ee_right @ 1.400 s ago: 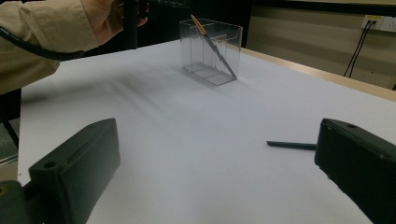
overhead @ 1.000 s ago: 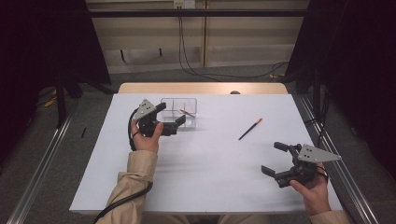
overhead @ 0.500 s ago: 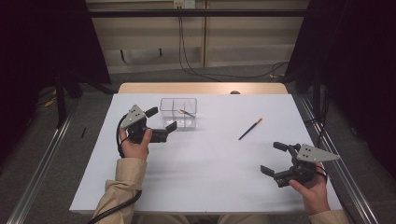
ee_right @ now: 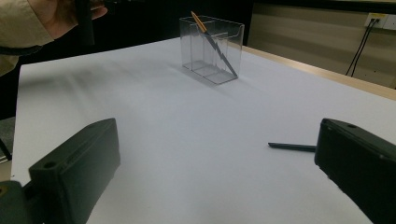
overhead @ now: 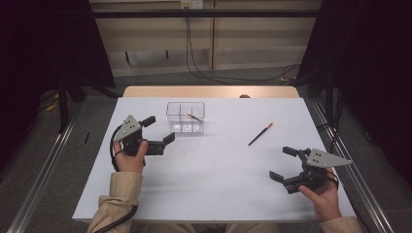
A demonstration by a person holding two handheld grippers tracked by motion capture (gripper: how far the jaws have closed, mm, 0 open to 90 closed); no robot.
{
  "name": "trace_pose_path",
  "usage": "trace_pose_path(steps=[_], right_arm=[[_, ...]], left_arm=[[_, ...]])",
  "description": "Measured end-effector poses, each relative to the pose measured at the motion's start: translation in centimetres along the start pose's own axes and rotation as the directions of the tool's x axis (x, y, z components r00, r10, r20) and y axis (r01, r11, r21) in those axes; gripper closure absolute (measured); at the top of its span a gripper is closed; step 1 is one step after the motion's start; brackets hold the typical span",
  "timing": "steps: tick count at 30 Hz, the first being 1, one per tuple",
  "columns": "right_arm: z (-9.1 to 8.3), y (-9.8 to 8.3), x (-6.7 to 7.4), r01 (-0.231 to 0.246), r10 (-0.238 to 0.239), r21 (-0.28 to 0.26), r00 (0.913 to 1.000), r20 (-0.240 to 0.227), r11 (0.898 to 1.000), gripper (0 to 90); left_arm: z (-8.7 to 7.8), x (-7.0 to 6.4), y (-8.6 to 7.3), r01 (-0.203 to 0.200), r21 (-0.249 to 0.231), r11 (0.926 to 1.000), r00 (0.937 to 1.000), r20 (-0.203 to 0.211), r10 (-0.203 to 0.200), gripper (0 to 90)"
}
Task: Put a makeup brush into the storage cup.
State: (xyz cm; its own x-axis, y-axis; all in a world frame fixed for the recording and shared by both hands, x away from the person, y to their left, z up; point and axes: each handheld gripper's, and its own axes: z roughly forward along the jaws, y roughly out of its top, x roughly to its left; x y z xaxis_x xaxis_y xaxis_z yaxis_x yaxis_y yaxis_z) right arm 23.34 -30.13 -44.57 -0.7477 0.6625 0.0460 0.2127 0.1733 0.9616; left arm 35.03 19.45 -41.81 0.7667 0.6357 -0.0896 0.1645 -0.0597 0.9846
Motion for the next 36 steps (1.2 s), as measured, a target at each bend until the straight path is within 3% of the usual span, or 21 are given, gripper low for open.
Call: trace_pose_path(steps=[36], right_arm=[[0.4,0.1,-0.1,0.002,-0.002,-0.001,1.0,-0.002,1.0,0.0]], left_arm=[[-5.4,0.8,-1.2,-0.013,-0.001,0.9999,0.9999,-0.008,0.013,0.0]])
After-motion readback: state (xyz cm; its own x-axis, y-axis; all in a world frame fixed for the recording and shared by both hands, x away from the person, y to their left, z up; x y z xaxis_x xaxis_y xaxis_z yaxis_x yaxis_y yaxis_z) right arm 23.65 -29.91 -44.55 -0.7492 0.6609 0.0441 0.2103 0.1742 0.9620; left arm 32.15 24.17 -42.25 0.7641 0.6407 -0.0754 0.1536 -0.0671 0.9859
